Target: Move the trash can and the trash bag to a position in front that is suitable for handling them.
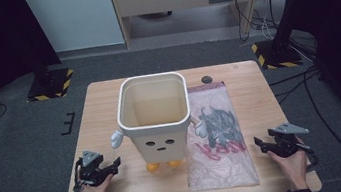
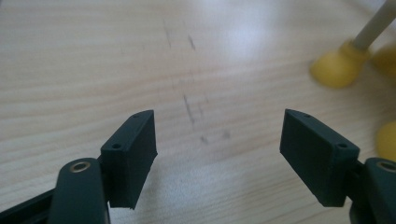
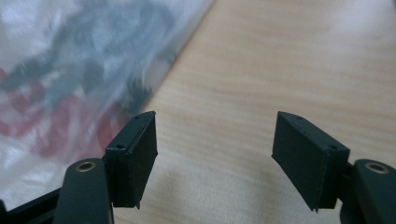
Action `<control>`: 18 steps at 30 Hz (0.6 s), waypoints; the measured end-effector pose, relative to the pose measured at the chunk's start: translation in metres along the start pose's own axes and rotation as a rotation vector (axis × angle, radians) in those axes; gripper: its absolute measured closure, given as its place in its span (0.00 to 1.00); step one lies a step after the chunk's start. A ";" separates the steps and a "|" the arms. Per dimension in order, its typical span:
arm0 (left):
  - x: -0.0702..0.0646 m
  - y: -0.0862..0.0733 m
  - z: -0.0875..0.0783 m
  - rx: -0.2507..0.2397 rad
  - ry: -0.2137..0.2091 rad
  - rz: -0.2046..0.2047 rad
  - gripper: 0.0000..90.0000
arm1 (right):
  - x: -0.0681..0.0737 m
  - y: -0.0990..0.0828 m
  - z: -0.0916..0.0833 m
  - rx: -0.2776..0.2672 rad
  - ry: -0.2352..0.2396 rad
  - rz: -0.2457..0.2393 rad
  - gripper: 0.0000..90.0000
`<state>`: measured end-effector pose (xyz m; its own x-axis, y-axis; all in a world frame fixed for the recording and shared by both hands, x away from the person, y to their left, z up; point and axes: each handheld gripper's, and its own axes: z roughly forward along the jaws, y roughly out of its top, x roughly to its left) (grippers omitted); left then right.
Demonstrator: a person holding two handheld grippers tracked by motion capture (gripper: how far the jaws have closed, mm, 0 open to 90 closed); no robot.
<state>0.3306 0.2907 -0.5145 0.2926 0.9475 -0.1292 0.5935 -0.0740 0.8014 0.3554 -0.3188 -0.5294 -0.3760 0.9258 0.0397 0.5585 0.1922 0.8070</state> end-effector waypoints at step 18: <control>0.009 0.023 -0.061 -0.289 0.004 -0.090 0.40 | 0.010 0.036 -0.040 -0.222 0.023 -0.013 0.37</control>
<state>0.3015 0.3167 -0.4613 0.2450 0.9476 -0.2050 0.3790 0.1010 0.9199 0.3418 -0.3156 -0.4767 -0.4004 0.9155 0.0402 0.3782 0.1251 0.9172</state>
